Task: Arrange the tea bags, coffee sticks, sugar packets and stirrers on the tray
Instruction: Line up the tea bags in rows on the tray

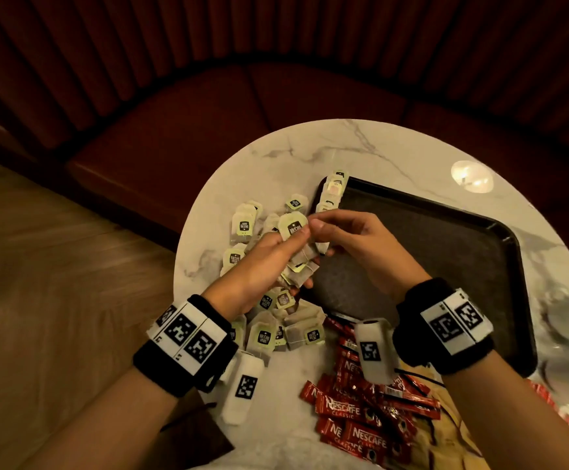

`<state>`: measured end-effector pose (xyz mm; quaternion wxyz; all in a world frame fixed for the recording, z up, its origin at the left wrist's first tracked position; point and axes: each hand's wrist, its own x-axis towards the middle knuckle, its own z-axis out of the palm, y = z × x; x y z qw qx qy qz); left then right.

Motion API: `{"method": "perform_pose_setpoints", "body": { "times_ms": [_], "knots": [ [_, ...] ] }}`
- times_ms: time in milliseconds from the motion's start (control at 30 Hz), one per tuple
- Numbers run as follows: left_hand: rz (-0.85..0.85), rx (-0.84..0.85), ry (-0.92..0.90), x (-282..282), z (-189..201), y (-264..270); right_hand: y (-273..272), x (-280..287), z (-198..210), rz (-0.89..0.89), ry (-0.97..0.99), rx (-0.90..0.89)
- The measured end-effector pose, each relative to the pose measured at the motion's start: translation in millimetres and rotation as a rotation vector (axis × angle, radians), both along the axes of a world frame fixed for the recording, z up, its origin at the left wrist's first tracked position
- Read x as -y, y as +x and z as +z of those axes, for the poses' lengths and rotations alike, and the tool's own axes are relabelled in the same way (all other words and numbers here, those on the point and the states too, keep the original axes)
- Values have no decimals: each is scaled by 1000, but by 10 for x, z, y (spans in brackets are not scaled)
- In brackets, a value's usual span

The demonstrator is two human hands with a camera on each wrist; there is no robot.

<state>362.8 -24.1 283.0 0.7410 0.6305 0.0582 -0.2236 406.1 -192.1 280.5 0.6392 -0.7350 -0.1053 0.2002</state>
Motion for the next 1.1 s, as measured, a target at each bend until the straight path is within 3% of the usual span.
{"method": "perform_pose_setpoints", "body": {
  "times_ms": [267,467,800,1100],
  "knots": [
    [-8,11,-24,-1,24,-23,-56,52,35,-71,57,35],
    [43,50,-100,-19,21,-35,-117,56,50,-235,159,-9],
    [57,78,-84,11,-5,-47,-233,83,63,-212,237,-91],
    [222,-7,-19,-106,-161,-40,-95,260,-367,-411,28,-201]
  ]
}}
